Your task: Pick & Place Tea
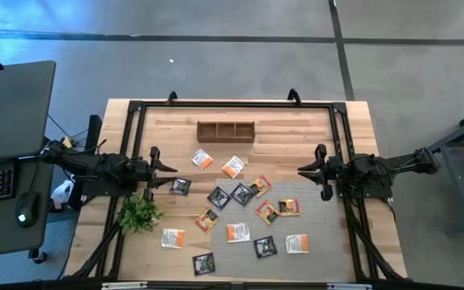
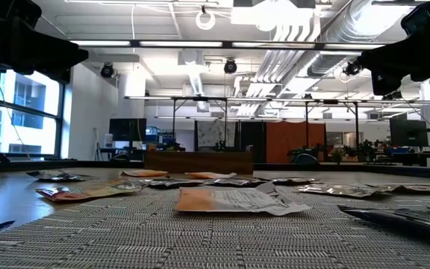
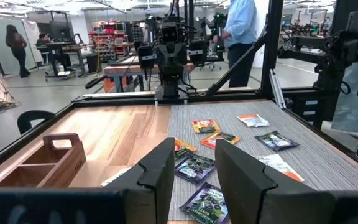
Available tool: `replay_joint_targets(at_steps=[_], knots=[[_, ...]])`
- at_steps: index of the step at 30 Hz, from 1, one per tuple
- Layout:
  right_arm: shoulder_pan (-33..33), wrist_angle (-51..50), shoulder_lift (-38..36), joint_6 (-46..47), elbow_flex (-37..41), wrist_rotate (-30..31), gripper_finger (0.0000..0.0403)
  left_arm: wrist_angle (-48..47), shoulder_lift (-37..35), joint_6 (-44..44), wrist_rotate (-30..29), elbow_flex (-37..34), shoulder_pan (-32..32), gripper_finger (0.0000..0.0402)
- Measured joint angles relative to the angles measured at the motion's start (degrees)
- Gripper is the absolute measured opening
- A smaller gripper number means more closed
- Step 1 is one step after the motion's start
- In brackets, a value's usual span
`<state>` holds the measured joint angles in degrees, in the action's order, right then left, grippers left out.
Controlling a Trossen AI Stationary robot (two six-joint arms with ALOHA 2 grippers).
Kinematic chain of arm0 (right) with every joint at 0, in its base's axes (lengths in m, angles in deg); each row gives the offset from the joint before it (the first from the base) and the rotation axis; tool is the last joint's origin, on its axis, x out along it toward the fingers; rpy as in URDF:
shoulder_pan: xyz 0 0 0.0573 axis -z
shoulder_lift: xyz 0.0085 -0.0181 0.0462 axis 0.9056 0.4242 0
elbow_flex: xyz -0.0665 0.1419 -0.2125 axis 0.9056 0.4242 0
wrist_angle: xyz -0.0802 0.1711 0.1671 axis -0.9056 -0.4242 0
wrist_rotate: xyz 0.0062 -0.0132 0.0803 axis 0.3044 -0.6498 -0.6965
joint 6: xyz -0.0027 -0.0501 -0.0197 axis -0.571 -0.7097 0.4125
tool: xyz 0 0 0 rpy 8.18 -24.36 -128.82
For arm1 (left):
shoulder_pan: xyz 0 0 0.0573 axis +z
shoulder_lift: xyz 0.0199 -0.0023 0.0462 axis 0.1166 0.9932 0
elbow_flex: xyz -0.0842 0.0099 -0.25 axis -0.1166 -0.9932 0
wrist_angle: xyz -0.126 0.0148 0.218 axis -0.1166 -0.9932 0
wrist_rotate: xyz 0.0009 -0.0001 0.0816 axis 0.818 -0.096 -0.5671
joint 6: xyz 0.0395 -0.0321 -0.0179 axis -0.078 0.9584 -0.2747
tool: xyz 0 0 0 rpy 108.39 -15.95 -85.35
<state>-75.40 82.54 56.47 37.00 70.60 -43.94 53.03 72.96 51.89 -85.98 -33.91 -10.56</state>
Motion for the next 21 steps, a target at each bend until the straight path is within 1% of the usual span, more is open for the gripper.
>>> replay_joint_targets(at_steps=[12, 17, 21], knots=[[-0.01, 0.02, -0.01, -0.71, 0.01, 0.0, 0.0053, 0.0, -0.01, -0.01, 0.0, -0.01, 0.0, 0.0115], [-0.02, 0.07, -0.02, -16.08, 0.02, 0.99, 0.0052, 0.0, 0.01, -0.01, 0.0, 0.0, 0.0, 0.0115], [-0.02, 0.19, -0.02, -20.19, 0.02, 2.61, 0.0051, 0.0, 0.01, -0.01, -0.01, 0.0, 0.0, 0.0115]])
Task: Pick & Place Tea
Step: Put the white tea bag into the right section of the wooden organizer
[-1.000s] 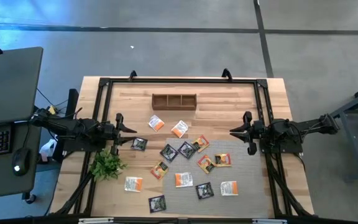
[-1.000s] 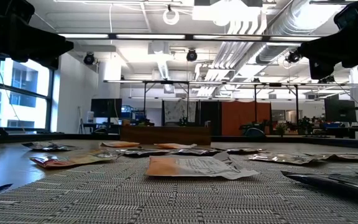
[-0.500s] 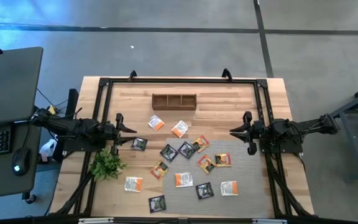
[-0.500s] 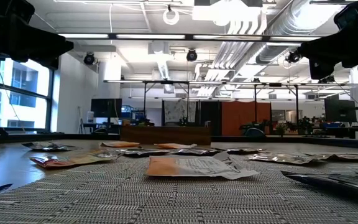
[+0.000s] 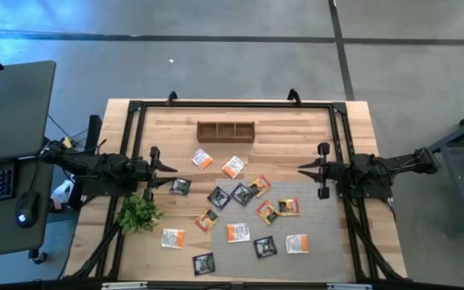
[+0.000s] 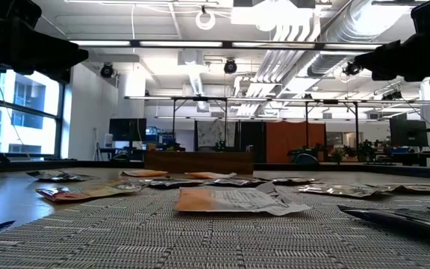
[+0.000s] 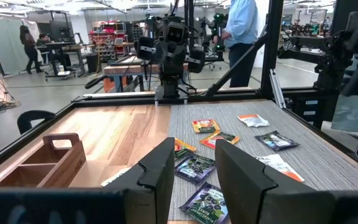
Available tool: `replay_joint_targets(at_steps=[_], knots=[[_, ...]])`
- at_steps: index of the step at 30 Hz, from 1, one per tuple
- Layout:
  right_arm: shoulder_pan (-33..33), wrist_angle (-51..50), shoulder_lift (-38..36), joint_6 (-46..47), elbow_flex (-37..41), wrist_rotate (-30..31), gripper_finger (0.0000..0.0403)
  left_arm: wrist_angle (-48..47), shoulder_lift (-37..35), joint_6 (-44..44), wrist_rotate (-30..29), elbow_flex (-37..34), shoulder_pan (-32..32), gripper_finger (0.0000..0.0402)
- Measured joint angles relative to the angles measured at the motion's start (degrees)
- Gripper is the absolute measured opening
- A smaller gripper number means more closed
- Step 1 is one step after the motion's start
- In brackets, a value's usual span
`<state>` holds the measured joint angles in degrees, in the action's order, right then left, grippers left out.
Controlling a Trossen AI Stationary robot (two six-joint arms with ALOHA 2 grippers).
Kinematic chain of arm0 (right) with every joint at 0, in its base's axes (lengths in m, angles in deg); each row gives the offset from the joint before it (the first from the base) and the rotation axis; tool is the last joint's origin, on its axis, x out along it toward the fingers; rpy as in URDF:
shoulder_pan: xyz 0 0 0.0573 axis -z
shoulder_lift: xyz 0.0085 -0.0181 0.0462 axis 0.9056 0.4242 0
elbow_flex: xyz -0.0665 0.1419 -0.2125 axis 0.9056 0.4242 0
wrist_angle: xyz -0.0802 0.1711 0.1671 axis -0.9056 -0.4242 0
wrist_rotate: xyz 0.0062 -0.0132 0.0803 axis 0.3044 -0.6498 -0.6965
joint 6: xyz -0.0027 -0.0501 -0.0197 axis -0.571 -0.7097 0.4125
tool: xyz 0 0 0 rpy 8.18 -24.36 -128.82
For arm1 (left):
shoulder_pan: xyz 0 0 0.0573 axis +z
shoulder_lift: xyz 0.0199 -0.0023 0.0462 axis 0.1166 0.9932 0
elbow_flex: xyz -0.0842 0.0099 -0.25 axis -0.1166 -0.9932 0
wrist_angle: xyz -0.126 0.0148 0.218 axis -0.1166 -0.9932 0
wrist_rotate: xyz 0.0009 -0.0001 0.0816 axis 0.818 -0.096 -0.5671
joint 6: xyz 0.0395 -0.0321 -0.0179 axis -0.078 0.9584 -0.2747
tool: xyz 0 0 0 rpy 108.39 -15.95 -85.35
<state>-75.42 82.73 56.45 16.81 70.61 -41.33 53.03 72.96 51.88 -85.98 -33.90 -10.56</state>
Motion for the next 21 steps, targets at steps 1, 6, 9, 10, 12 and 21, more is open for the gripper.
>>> replay_joint_targets(at_steps=[1, 6, 9, 10, 12, 21], knots=[[0.0, 0.04, 0.02, -0.17, 0.01, 0.06, 0.0051, 0.0, 0.0, 0.0, 0.01, -0.02, 0.0, 0.0115], [-0.04, 3.97, 0.02, 21.92, 0.01, -3.68, 0.0052, 0.0, -0.02, 0.01, 0.01, -0.02, 0.0, 0.0115], [-0.02, 7.71, 0.02, 26.6, -0.01, -0.8, 0.0051, 0.0, 0.0, 0.0, 0.0, -0.01, 0.0, 0.0115], [-0.02, 8.71, 0.02, 25.78, 0.0, 0.92, 0.0052, 0.02, -0.01, 0.0, 0.0, 0.0, 0.0, 0.0115], [-0.02, 10.1, 0.02, 23.27, -0.01, 3.98, 0.0053, 0.41, -0.02, 0.0, -0.06, -0.01, 0.0, 0.0115], [-0.02, 14.69, 0.02, 16.32, -0.02, 14.06, 0.0049, 1.88, -0.02, 0.0, -0.79, 0.07, 0.0, 0.0115]])
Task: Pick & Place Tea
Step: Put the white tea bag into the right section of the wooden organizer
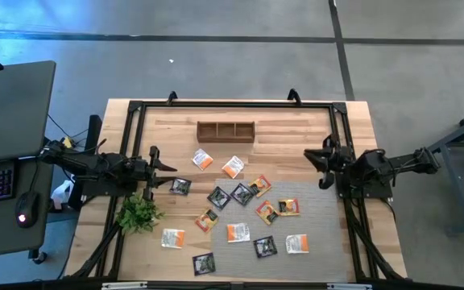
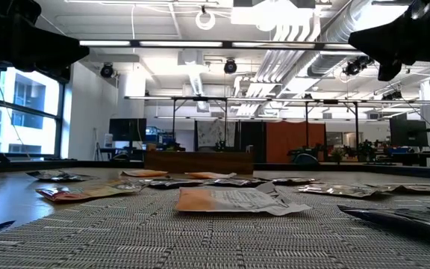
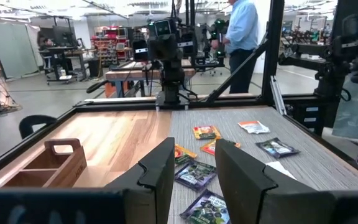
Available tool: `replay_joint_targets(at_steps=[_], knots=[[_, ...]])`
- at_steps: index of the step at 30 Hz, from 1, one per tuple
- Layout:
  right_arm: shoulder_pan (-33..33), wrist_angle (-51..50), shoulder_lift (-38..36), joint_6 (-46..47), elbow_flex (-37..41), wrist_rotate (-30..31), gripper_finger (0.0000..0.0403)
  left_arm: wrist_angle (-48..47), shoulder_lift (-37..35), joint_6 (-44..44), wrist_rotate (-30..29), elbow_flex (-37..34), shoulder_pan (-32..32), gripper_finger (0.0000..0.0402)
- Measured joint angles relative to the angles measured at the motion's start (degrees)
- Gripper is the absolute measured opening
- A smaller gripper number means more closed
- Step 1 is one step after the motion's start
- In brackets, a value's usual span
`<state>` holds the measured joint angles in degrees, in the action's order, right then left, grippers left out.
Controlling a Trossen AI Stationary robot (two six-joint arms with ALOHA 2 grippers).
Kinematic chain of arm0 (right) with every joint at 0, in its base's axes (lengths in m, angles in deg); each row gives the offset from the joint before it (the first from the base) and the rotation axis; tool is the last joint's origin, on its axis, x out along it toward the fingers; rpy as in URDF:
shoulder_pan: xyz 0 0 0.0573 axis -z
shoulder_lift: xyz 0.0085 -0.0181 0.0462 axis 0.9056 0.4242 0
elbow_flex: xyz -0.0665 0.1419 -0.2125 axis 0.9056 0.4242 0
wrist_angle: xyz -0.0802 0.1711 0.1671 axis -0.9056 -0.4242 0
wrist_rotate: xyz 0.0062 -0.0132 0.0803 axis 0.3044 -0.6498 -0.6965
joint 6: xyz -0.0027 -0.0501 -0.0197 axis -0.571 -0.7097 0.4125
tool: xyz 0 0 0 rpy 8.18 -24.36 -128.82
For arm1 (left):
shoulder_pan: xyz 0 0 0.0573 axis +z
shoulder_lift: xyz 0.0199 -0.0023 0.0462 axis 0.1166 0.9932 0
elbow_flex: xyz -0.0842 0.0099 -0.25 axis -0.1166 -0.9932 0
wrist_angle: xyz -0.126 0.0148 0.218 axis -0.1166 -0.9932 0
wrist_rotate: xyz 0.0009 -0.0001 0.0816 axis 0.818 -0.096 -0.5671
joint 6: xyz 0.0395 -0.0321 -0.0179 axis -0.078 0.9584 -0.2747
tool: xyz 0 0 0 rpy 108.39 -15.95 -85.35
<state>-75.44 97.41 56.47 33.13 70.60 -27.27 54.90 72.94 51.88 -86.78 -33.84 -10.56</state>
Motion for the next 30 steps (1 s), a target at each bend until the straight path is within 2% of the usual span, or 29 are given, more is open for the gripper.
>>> replay_joint_targets(at_steps=[3, 7, 14, 16, 20, 24, 27, 30], knots=[[0.02, 1.12, 0.0, -0.02, 0.02, 2.35, 0.0048, 0.05, 0.02, 0.0, -1.17, 0.15, 0.0, 0.0115], [0.0, 0.82, 0.0, -0.01, 0.02, 3.26, 0.0046, -0.42, 0.02, 0.19, 0.48, 0.17, 0.0, 0.0115], [0.03, 0.63, 0.0, -0.19, 0.02, 12.68, 0.0043, -3.38, 0.07, 0.09, 1.41, 0.5, 0.0, 0.0115], [0.02, 0.64, 0.02, -0.14, 0.02, 13.73, 0.0042, -3.24, 0.48, 0.09, 1.35, 0.5, 0.0, 0.0115], [0.02, 0.48, 0.26, 1.5, 0.01, 9.19, 0.0047, -2.05, 0.63, -0.04, 1.8, 0.42, 0.0, 0.0115], [0.01, 0.63, 1.92, 1.96, 0.02, 4.77, 0.007, 1.76, 0.62, -1.89, 0.73, 0.33, 0.0, 0.0115], [0.18, 1.7, 4.63, 4.43, 0.02, 4.9, 0.0096, 5.69, 0.61, -2.0, -2.04, 0.33, 0.0, 0.0115], [1.3, 5.12, 9.03, 4.84, 0.01, 4.88, 0.0124, 10.09, 0.61, -1.79, -7.31, 0.33, 0.0, 0.0115]])
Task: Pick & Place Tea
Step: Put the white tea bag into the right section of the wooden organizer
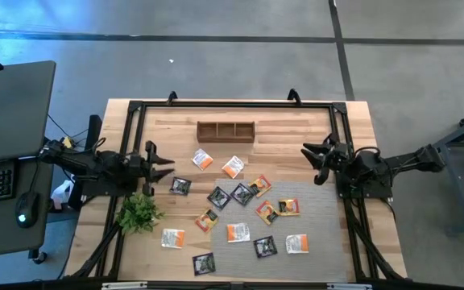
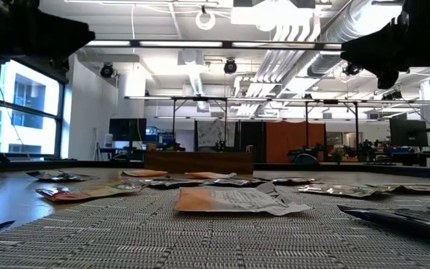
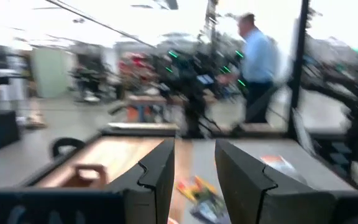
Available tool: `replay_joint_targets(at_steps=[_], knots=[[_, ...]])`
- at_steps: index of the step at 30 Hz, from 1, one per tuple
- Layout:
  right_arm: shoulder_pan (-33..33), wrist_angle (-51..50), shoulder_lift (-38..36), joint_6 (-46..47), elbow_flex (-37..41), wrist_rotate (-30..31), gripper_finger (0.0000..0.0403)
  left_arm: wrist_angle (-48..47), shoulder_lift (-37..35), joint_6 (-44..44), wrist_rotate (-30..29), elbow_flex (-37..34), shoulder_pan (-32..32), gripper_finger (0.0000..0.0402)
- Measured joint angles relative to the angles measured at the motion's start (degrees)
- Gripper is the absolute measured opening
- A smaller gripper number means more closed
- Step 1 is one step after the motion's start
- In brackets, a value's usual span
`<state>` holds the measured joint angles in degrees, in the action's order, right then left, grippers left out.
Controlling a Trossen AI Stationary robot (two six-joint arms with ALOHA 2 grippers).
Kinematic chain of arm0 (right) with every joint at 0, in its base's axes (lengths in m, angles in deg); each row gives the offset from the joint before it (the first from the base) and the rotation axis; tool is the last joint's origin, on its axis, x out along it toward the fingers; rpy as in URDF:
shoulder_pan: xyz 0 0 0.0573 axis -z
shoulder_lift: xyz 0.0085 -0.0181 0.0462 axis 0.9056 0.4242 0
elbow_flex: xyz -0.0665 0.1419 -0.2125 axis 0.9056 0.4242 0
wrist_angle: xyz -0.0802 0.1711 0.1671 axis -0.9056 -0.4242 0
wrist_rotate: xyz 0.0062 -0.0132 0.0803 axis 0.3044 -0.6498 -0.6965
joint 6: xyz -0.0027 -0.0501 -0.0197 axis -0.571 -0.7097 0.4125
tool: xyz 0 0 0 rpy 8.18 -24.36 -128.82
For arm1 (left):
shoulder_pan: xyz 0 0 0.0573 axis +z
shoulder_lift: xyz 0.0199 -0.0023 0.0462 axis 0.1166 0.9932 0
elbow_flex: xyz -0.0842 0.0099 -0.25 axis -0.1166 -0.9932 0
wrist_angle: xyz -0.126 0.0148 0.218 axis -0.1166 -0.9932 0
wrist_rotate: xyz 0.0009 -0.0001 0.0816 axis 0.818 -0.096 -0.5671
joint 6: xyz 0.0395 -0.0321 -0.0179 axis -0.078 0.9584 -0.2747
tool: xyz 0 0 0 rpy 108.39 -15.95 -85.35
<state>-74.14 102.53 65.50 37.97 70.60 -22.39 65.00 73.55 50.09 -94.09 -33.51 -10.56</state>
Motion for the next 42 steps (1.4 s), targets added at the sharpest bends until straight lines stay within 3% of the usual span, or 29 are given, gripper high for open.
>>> replay_joint_targets(at_steps=[4, 10, 13, 18, 24, 29, 34, 42], knots=[[2.21, 6.39, 9.39, 2.55, -0.71, -3.12, 0.0147, 4.47, -0.02, 3.74, -5.64, 0.04, 0.01, 0.0115], [6.49, 5.81, 31.29, 5.33, -10.16, -2.7, 0.0151, 7.9, 2.11, 7.64, -16.86, 0.79, 0.05, 0.0115], [8.91, 5.26, 44.36, 9.5, -16.23, -4.36, 0.0151, 2.12, 4.37, 7.93, -18.8, 4.01, 0.04, 0.0115], [11.91, 4.63, 64.7, 10.93, -26.62, -9.05, 0.0151, -8.92, 11.13, 15.94, -20.99, 10.73, 0.04, 0.0115], [13.06, 4.66, 82.11, 13.18, -38.07, -13.46, 0.0151, -19.81, 20.95, 22.24, -24.19, 17.27, 0.04, 0.0115], [13.18, 0.45, 91.88, 18.67, -45.1, -13.35, 0.0151, -20.57, 27.21, 24.29, -29.99, 20.11, 0.06, 0.0115], [12.84, -4.82, 99.44, 22.44, -49.53, -13.1, 0.015, -20.55, 30.38, 24.28, -29.26, 20.63, 0.02, 0.0115], [12.53, -6.2, 101.76, 22.51, -51.28, -10.4, 0.0125, -20.44, 30.4, 24.28, -29.23, 20.65, 0.04, 0.0115]])
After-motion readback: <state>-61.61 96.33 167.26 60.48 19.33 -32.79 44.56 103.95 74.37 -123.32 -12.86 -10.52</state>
